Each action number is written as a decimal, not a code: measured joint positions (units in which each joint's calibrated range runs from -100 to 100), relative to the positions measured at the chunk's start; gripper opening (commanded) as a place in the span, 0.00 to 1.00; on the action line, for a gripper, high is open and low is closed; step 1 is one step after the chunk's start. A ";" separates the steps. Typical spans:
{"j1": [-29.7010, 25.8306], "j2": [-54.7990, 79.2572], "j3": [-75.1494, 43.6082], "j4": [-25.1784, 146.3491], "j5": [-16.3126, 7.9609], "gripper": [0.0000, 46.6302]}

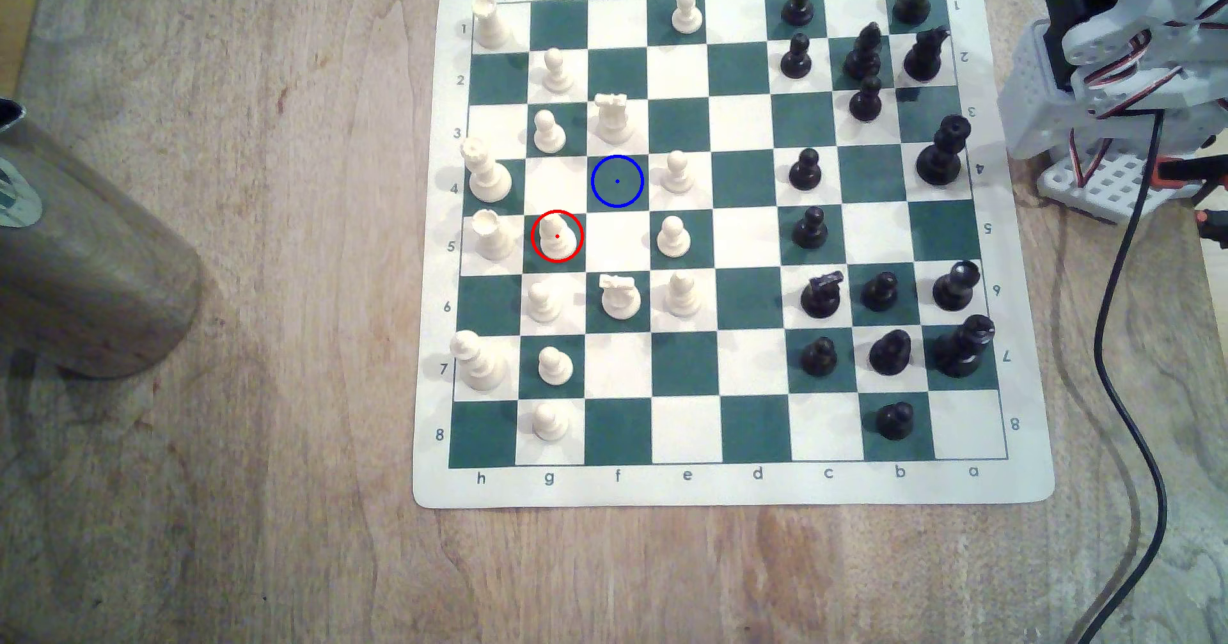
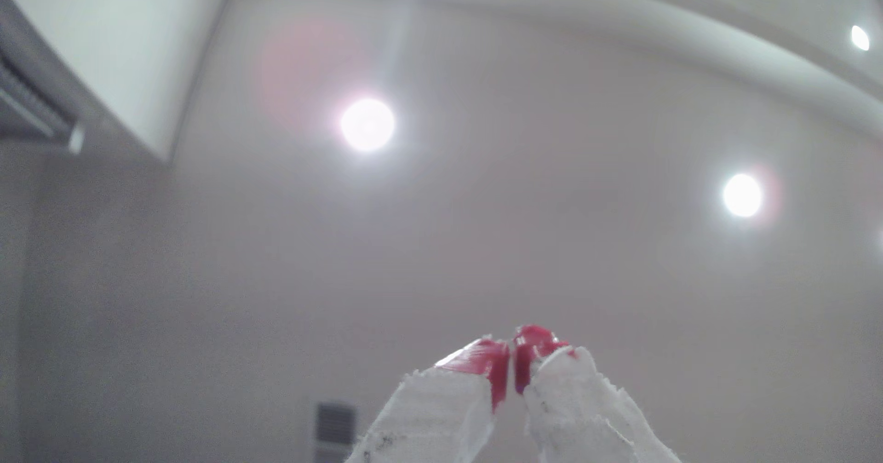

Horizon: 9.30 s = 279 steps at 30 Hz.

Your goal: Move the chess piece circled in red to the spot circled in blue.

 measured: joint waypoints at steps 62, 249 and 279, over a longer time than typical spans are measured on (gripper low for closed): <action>-4.50 70.38 -70.22 141.83 -17.44 0.25; 0.96 104.40 -81.97 145.26 -20.95 0.38; -3.91 45.83 -50.25 164.86 -20.56 0.21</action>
